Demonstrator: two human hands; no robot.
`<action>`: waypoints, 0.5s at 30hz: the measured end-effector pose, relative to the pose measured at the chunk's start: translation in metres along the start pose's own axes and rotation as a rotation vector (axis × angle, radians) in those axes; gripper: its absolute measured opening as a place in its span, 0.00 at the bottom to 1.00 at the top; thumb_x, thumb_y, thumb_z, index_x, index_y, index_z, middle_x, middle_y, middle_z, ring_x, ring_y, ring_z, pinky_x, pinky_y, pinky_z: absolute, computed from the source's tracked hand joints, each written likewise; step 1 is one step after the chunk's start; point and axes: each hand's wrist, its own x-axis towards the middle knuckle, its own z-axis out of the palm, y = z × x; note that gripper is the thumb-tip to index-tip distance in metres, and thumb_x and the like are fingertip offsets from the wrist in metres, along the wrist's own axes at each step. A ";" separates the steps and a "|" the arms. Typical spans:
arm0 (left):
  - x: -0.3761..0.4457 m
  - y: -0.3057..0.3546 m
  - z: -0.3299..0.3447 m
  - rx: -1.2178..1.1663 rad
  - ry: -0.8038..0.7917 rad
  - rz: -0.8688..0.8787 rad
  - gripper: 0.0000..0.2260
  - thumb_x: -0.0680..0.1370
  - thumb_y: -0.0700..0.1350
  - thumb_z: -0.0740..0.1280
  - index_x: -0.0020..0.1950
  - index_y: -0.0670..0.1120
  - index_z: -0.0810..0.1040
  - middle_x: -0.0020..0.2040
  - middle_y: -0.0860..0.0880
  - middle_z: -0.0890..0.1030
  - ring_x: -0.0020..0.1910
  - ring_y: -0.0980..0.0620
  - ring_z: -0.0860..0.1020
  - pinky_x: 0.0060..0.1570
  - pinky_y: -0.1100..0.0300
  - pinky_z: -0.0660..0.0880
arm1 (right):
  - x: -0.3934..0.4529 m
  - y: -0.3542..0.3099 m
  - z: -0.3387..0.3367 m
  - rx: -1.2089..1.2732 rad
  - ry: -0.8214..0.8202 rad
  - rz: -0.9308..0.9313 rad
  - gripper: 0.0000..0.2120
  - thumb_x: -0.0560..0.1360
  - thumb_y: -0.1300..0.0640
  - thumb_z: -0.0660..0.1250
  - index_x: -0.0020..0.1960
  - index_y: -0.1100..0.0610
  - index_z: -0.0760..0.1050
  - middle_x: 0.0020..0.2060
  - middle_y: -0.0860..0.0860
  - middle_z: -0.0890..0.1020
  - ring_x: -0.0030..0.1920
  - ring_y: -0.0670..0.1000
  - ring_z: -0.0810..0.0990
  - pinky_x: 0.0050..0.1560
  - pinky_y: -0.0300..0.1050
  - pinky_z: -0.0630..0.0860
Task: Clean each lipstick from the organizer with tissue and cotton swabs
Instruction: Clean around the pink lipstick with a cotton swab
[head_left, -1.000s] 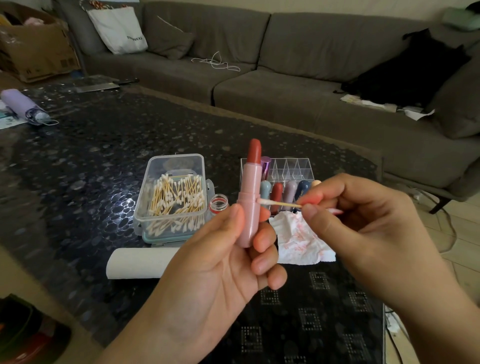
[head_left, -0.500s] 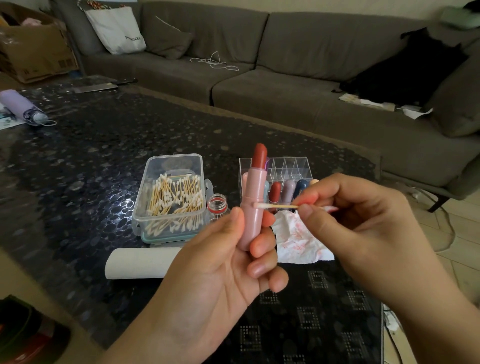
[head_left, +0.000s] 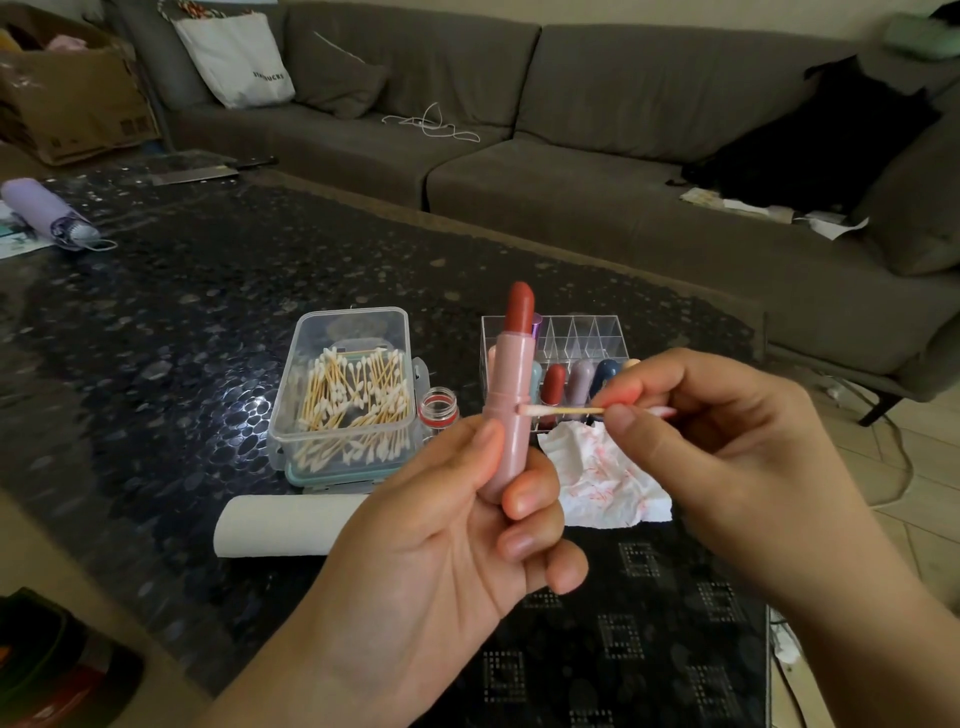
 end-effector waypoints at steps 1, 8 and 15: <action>0.000 0.000 0.001 0.003 0.002 0.006 0.04 0.76 0.44 0.66 0.46 0.46 0.71 0.34 0.47 0.70 0.30 0.53 0.68 0.35 0.56 0.74 | 0.000 0.001 -0.001 0.005 0.008 0.007 0.05 0.69 0.60 0.68 0.37 0.52 0.80 0.27 0.51 0.74 0.27 0.41 0.69 0.29 0.30 0.67; 0.000 0.001 0.002 -0.006 -0.016 0.030 0.05 0.78 0.44 0.65 0.50 0.44 0.71 0.35 0.46 0.72 0.31 0.52 0.71 0.36 0.56 0.75 | 0.000 0.001 0.000 0.067 0.004 0.013 0.04 0.69 0.59 0.68 0.37 0.52 0.80 0.26 0.47 0.72 0.25 0.40 0.67 0.27 0.28 0.64; -0.001 0.000 0.000 -0.045 -0.075 0.002 0.05 0.80 0.44 0.63 0.51 0.44 0.74 0.37 0.46 0.73 0.33 0.51 0.72 0.39 0.54 0.75 | 0.001 0.008 -0.001 0.057 -0.004 0.009 0.01 0.69 0.53 0.71 0.39 0.50 0.80 0.29 0.54 0.73 0.30 0.44 0.69 0.31 0.31 0.68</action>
